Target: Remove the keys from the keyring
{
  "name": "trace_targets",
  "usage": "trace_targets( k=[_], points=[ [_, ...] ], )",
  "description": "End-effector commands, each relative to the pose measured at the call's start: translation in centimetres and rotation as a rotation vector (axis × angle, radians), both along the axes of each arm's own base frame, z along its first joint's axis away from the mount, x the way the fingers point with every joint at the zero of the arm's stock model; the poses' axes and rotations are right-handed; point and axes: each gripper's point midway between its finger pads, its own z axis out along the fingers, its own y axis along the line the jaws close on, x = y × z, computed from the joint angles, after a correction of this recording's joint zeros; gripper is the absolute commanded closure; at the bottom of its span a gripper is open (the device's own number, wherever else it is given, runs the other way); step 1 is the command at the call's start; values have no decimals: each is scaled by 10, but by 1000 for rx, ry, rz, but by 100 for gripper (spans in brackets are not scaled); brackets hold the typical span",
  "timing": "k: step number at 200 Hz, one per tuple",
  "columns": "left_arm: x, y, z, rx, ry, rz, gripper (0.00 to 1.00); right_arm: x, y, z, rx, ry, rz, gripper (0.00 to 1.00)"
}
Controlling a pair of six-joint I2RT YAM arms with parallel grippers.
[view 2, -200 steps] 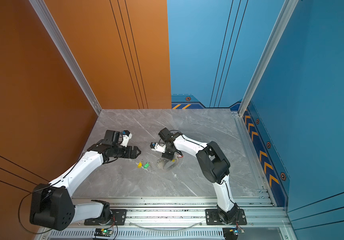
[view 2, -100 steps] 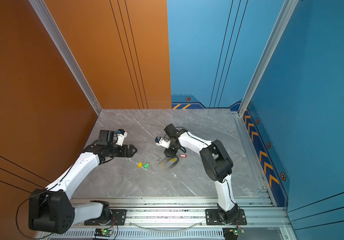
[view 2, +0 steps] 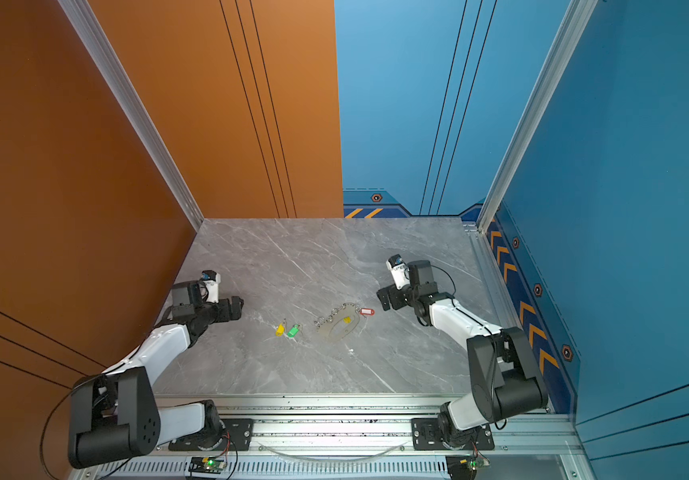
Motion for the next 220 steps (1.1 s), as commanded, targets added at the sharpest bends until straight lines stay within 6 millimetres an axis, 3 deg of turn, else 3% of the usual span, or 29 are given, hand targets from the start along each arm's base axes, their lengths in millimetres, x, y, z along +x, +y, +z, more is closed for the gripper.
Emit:
trace_targets(
  k=[1,27,44,53,70,93,112,158,178,220],
  points=[
    [26,0,19,8,-190,-5,2,23,-32,52,33,-268,-227,0],
    [40,-1,30,15,-302,-6,2,9,-55,44,-44,-285,-296,0],
    [42,-2,19,-7,-283,5,2,1,-62,38,-40,-298,-310,0],
    [45,-4,23,-42,-331,18,2,1,-67,38,-21,-323,-338,0],
    [51,-17,24,-38,-380,-15,2,-4,-70,24,-2,-308,-331,0],
    [44,-29,12,69,-411,-20,2,-11,-73,23,0,-371,-354,0],
    [41,-30,12,108,-483,3,2,-10,-70,22,7,-359,-336,0],
    [49,-21,5,123,-396,53,2,-13,-66,24,-30,-381,-335,0],
    [51,-24,4,142,-382,44,2,-7,-55,18,-52,-338,-280,0],
    [51,-27,4,163,-382,45,2,-4,-50,15,-34,-310,-244,0]
  ],
)
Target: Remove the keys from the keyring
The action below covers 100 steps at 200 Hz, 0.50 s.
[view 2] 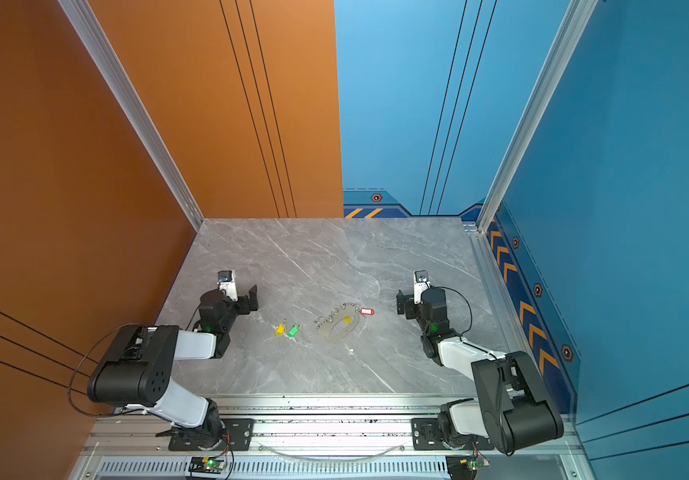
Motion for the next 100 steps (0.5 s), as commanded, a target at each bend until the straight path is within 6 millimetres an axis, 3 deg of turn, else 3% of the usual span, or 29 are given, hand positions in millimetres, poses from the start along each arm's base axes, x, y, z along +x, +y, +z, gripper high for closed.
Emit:
trace_targets(
  k=[1,53,78,100],
  points=[
    [2,3,1,38,7,24,2,4,7,0,-16,20,42,0],
    [1,1,2,60,7,31,2,4,15,5,-48,26,64,0],
    [1,1,1,62,8,32,2,4,1,13,5,5,14,0],
    [1,1,1,62,7,31,2,3,-9,4,35,1,-4,0]
  ],
)
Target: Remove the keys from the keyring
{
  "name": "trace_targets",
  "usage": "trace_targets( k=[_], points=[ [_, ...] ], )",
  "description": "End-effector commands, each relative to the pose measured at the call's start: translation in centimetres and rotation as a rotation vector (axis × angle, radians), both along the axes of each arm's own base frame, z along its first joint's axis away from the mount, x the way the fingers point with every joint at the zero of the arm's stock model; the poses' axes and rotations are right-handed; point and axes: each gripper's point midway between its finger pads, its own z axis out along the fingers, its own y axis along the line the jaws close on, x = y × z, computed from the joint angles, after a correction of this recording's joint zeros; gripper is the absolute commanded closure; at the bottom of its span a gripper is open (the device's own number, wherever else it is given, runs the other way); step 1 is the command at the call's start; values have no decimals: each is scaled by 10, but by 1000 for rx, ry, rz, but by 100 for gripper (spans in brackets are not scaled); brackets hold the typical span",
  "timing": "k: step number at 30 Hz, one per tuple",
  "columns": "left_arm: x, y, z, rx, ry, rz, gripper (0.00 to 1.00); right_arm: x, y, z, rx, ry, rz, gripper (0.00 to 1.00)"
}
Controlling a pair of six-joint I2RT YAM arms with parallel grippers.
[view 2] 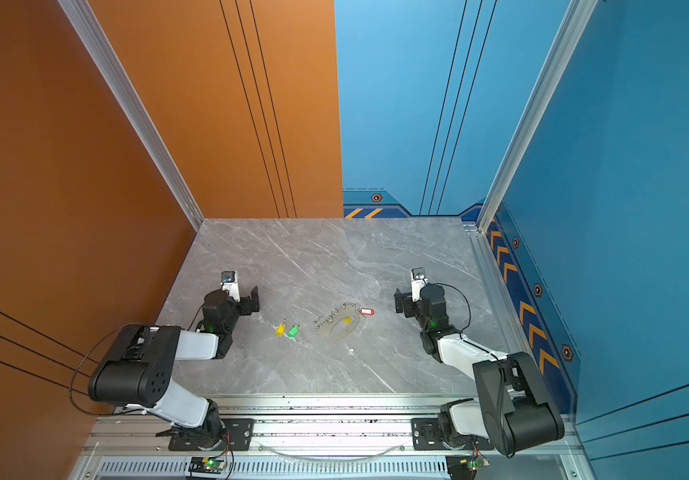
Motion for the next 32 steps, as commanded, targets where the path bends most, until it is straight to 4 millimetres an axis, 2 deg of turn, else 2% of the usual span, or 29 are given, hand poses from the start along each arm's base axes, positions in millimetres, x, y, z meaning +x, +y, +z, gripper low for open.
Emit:
trace_targets(
  k=[1,3,5,7,10,16,32],
  points=[
    [2,2,3,22,-3,12,2,-1,-9,-2,45,-10,-19,0],
    [2,2,3,23,-3,13,2,-2,-13,-3,8,-3,-16,0],
    [2,2,3,22,-3,13,2,2,-28,8,-23,-75,-71,0],
    [2,2,3,22,-3,13,2,9,-37,7,42,-65,-68,0],
    [2,2,3,22,-3,13,2,11,-38,-6,51,-58,-62,0],
    [2,2,3,22,-3,14,2,11,-46,-19,71,-82,-91,0],
    [2,3,3,11,1,12,2,15,-51,-22,112,-69,-93,0]
  ],
)
